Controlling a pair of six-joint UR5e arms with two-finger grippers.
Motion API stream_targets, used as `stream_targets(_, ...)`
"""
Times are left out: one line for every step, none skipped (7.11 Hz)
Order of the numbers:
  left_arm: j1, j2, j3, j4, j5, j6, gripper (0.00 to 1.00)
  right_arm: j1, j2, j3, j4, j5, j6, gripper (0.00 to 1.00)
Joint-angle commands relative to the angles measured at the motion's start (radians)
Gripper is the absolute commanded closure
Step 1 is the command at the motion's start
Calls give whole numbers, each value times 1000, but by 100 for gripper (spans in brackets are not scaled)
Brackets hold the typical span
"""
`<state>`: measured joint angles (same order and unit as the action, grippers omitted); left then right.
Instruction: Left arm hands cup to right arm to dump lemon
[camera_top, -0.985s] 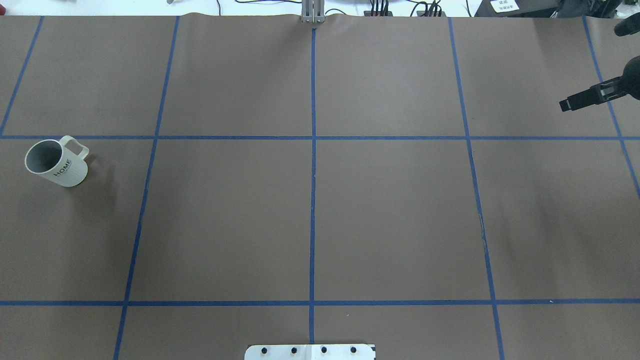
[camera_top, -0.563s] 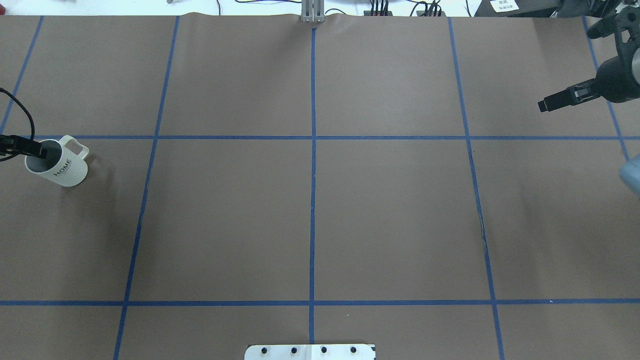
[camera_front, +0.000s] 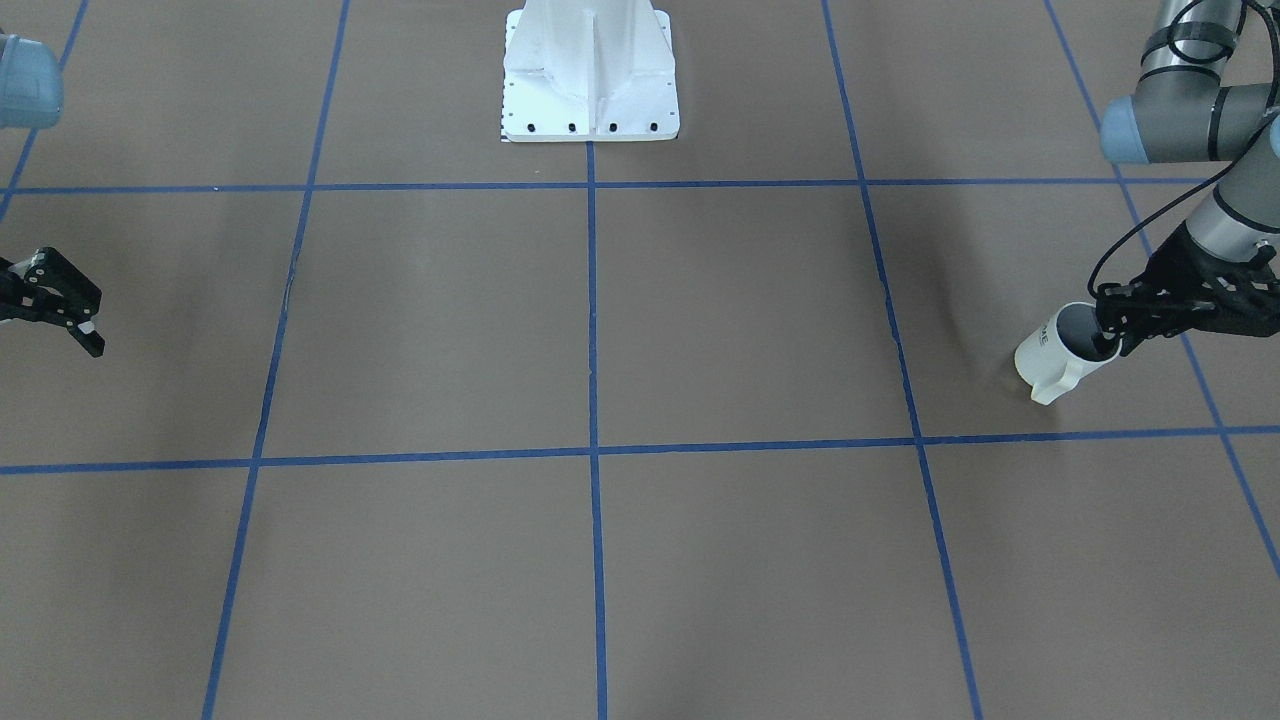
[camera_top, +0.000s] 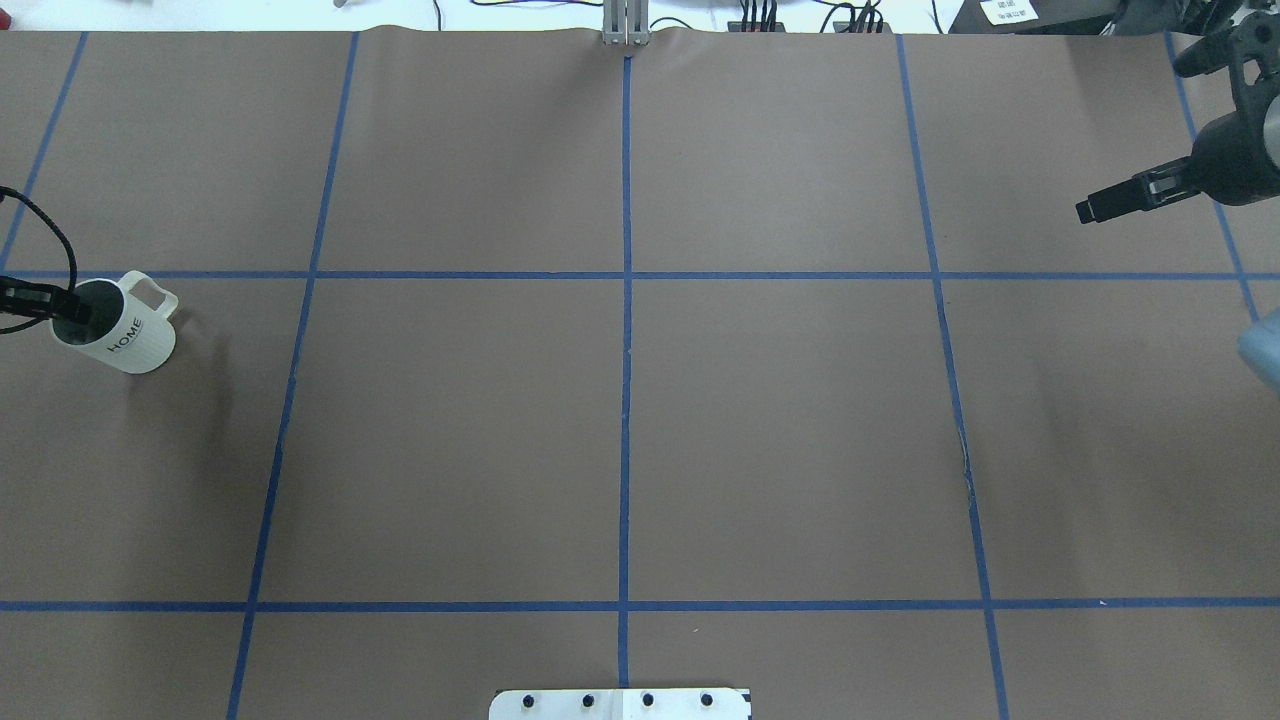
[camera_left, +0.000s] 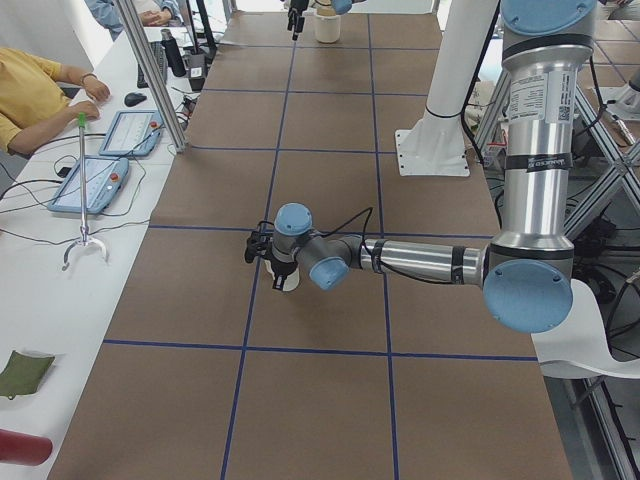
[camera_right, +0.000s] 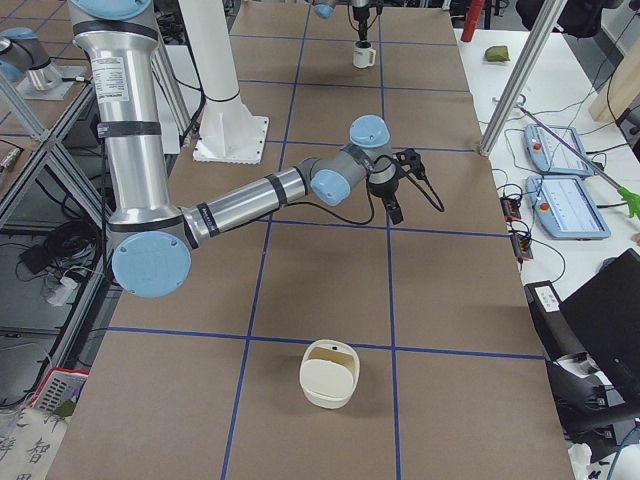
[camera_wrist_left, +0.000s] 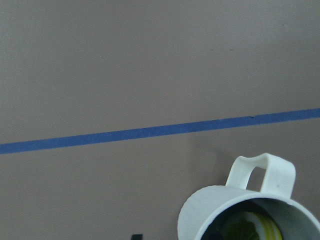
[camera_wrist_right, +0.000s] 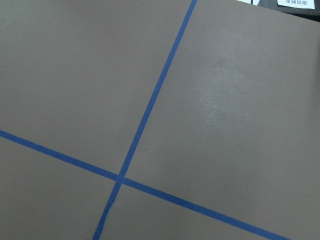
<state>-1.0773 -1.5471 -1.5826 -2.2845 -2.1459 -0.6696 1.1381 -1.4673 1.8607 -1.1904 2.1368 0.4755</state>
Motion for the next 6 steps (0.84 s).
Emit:
stream_targets(-1,1,-23,0,-11,1,100,0,1,0,2,0,0,0)
stream_targets(-4,1,-34,3,-28,1,100,0,1,2,2,0,-6,0)
stream_targets(-9,2,-66,10,-101,1,100,-1,4,0,47,-2,-11,0)
stream_targets(-42,-1,-92,28,-168,-1,100,-3,2,-20,161,-2,-11,0)
stream_targets(-68,-17,-111,69,-176,-19,100,-21,5,-28,234,-3,-12,0)
stream_targets(-72,-80,-134,151,-175,-65,100,-40,71,-70,267,-5,-5,1)
